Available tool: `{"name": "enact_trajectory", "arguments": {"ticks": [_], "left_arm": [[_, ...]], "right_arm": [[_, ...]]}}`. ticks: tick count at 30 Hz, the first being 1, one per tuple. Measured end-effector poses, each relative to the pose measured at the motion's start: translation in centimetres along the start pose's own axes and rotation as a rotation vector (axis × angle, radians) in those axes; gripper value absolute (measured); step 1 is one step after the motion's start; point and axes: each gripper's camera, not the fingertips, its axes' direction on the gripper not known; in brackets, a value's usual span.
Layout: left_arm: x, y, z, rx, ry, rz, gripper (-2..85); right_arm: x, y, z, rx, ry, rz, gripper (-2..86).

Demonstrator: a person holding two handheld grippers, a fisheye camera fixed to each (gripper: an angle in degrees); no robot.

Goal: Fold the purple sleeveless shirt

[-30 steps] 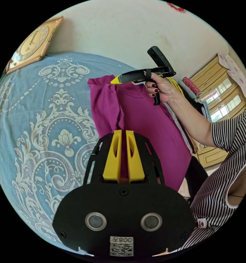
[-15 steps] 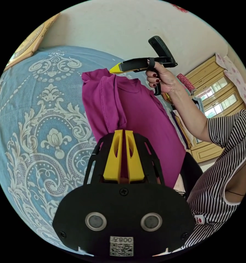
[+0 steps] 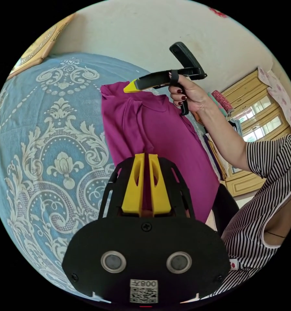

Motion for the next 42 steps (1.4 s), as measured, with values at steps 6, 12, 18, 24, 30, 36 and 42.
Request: {"name": "enact_trajectory", "arguments": {"ticks": [6,12,18,24,30,36,42], "left_arm": [[-0.5,0.1,-0.3,0.014,0.035,-0.012,1.0],[-0.6,0.4,-1.1,0.051,0.036,-0.013,0.7],[-0.6,1.1,-3.2,0.188,0.049,-0.001,2.4],[0.1,0.6,-2.0,0.108,-0.033,-0.001,3.7],[0.8,0.1,-1.3,0.036,-0.084,-0.004,1.7],[0.9,1.0,-3.4,0.148,-0.092,-0.010,1.1],[1.0,1.6,-4.5,0.202,-0.097,-0.015,1.1]], "right_arm": [[-1.0,-1.6,3.7,-0.101,0.066,-0.016,3.0],[-2.6,-3.5,3.9,-0.058,0.048,-0.069,0.5],[-3.9,-3.7,3.0,-0.077,0.163,-0.082,1.8],[-4.4,-1.6,3.4,-0.109,0.230,-0.071,5.5],[-5.2,-1.6,4.1,-0.130,0.220,-0.089,2.5],[-6.8,-1.7,2.3,-0.053,0.153,-0.147,0.9],[-7.4,-2.7,0.7,0.040,0.075,-0.174,0.6]]}}
